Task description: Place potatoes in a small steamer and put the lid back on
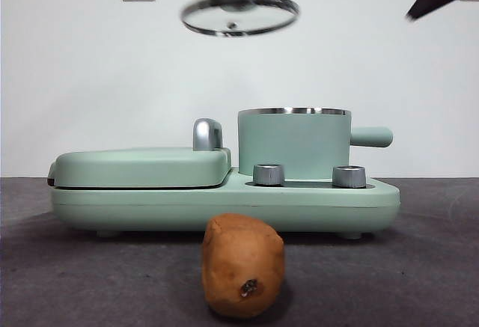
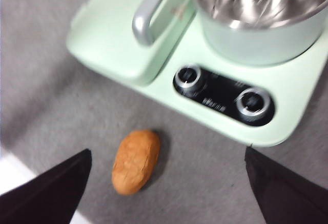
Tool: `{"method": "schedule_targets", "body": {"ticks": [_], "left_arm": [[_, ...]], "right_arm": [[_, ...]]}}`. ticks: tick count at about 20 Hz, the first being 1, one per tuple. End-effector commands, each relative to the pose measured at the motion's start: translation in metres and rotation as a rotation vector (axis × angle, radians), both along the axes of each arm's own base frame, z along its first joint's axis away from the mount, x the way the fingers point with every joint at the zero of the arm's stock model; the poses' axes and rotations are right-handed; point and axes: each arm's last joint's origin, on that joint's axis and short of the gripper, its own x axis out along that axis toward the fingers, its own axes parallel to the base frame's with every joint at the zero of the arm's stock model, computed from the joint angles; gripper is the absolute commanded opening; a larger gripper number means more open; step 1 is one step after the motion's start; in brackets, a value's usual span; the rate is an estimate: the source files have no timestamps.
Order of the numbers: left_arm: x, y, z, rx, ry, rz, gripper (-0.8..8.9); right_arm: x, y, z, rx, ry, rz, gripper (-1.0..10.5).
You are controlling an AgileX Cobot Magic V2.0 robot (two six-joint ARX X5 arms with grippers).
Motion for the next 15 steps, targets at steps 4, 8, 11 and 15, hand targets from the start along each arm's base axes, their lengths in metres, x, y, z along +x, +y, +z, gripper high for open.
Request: {"method": "schedule_targets", "body": {"ticks": [4,8,11,15], "left_arm": [[-0.001,0.030,0.017,-0.008,-0.012,0.066,0.16],[0.004,0.041,0.017,-0.004,-0.007,0.098,0.16],[0.006,0.044,0.016,-0.003,-0.006,0.106,0.16],[0.008,0.047,0.016,-0.002,-0.007,0.115,0.16]], "right_arm": [[0.010,0.059,-0.035,-0.097,0.180,0.060,4.8],[0.014,0.087,-0.060,-0.176,0.219,0.084,4.8],[0.017,0.102,-0.075,-0.197,0.253,0.093,4.8],[0.020,0.118,-0.094,-0.227,0.288,0.105,4.8]]}}
